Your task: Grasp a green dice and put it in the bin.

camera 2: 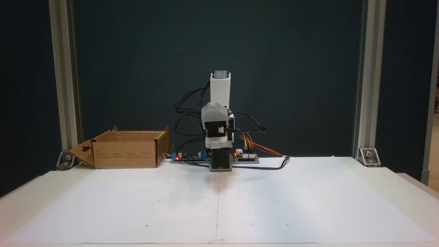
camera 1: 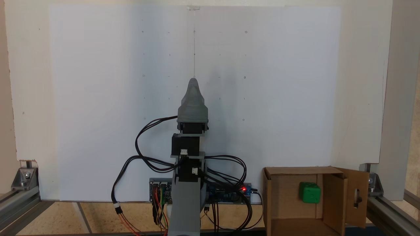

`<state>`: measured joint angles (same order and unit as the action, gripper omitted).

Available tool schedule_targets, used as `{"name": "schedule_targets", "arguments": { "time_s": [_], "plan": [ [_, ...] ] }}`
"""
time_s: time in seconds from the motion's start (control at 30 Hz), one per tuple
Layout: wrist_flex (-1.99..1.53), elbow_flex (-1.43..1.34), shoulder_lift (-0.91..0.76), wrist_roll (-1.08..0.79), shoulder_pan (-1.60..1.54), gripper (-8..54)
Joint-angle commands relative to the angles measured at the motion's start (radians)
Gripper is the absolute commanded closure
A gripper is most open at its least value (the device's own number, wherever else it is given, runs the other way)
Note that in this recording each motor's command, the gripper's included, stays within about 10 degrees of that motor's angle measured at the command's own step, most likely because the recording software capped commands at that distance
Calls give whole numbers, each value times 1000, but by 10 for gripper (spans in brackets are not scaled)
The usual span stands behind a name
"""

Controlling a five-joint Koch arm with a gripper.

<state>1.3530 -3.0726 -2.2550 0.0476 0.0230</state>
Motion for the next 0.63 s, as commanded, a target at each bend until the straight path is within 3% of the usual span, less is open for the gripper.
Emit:
{"name": "schedule_targets", "arguments": {
  "time_s": [0.0, 0.6],
  "plan": [
    [71, -28, -112, -21, 2, 9],
    [69, -55, -112, -23, 2, 9]
  ]
}}
